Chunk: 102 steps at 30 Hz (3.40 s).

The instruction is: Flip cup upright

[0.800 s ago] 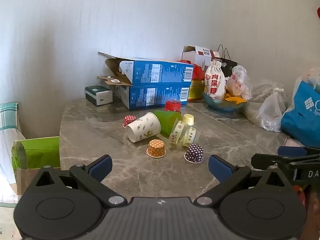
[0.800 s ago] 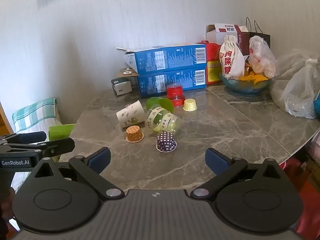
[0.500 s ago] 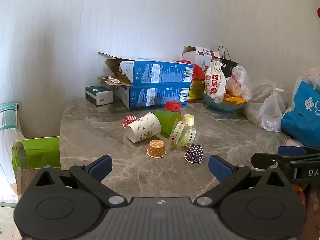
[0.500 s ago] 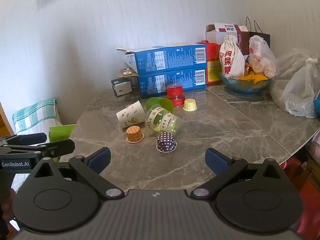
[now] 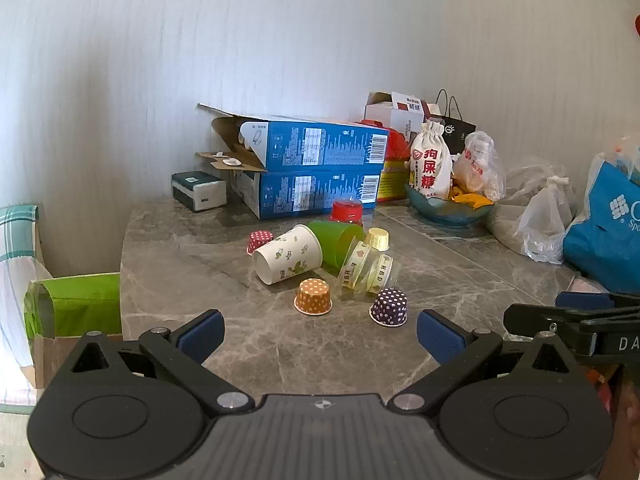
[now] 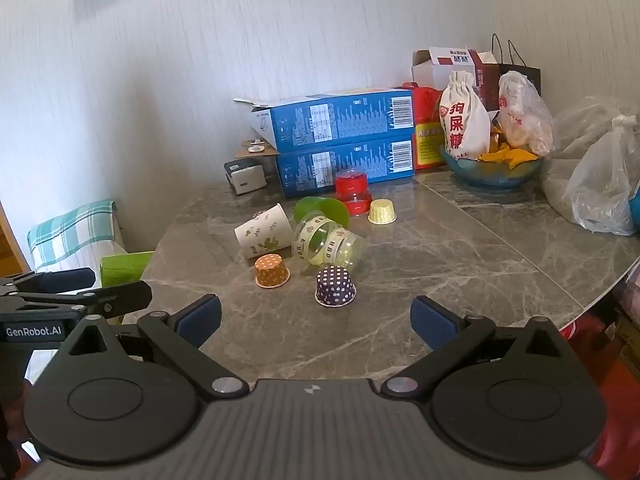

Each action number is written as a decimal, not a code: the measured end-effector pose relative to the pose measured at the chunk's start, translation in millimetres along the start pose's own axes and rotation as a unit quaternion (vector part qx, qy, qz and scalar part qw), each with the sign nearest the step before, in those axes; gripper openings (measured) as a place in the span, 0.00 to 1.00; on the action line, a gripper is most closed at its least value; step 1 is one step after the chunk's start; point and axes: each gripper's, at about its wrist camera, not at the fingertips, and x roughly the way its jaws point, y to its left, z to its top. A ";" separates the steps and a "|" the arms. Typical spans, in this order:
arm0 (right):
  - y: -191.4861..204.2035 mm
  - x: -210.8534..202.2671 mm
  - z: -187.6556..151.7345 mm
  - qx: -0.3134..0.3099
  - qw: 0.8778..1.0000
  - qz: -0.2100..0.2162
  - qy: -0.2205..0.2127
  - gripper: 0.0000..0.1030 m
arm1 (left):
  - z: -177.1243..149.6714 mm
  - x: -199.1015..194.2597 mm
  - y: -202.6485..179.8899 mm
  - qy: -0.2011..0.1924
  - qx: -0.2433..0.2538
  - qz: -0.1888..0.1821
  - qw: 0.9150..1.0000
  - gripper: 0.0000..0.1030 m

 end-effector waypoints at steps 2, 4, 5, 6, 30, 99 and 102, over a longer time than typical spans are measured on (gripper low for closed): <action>-0.4 -0.7 -1.1 0.000 1.000 0.002 0.000 0.99 | 0.0 -0.3 0.2 -0.001 0.001 0.001 1.000 1.00; 0.7 -1.1 -0.5 0.000 1.000 0.002 -0.001 0.99 | -0.5 -0.9 -0.3 -0.002 0.001 0.000 1.000 1.00; 0.9 -0.5 0.5 0.001 1.000 0.001 -0.002 0.99 | -0.5 -0.7 -0.1 -0.001 0.001 -0.001 1.000 1.00; 0.9 0.0 0.8 0.001 1.000 0.000 -0.002 0.99 | -0.7 -0.6 -0.6 -0.001 0.000 0.000 1.000 1.00; -0.1 -0.9 1.5 0.006 1.000 0.002 -0.003 0.99 | -5.2 -1.2 -1.8 0.001 0.000 -0.001 1.000 1.00; -84.1 67.3 0.4 0.097 0.994 0.035 0.047 0.99 | 111.3 287.9 7.7 0.276 0.272 -0.087 0.918 0.90; -88.0 72.9 3.2 0.103 0.993 0.038 0.047 0.99 | 111.2 301.5 4.1 0.287 0.281 -0.081 0.912 0.89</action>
